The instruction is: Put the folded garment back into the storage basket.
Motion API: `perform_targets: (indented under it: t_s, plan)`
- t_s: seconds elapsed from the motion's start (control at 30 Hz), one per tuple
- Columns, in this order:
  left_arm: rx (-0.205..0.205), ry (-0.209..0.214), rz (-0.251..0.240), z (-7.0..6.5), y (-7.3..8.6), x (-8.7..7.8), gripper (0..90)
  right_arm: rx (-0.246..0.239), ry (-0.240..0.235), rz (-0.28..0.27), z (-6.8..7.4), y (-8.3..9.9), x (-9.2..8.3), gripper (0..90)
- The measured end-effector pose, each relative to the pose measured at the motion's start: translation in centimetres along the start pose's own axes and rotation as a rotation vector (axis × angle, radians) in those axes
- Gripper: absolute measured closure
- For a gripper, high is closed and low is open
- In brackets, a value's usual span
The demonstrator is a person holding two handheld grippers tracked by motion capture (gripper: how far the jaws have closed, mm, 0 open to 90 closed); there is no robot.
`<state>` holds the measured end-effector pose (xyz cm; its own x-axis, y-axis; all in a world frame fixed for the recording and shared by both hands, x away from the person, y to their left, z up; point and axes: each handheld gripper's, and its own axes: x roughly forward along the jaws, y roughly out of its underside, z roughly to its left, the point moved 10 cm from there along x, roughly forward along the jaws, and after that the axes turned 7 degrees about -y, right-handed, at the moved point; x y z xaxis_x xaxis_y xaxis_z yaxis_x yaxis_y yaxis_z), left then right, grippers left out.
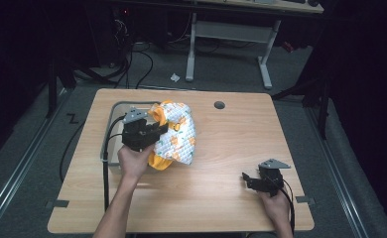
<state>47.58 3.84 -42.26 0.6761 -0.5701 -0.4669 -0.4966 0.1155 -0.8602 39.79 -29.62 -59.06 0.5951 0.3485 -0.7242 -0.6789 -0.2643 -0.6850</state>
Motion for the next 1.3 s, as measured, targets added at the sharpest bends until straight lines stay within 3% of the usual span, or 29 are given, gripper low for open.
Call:
perform_targets:
  t_s: [1.3]
  plan:
    - [-0.033,-0.09,-0.005,5.4,-0.1,-2.6,74.6,0.001,0.0,0.0,0.0,0.0,0.0,24.4]
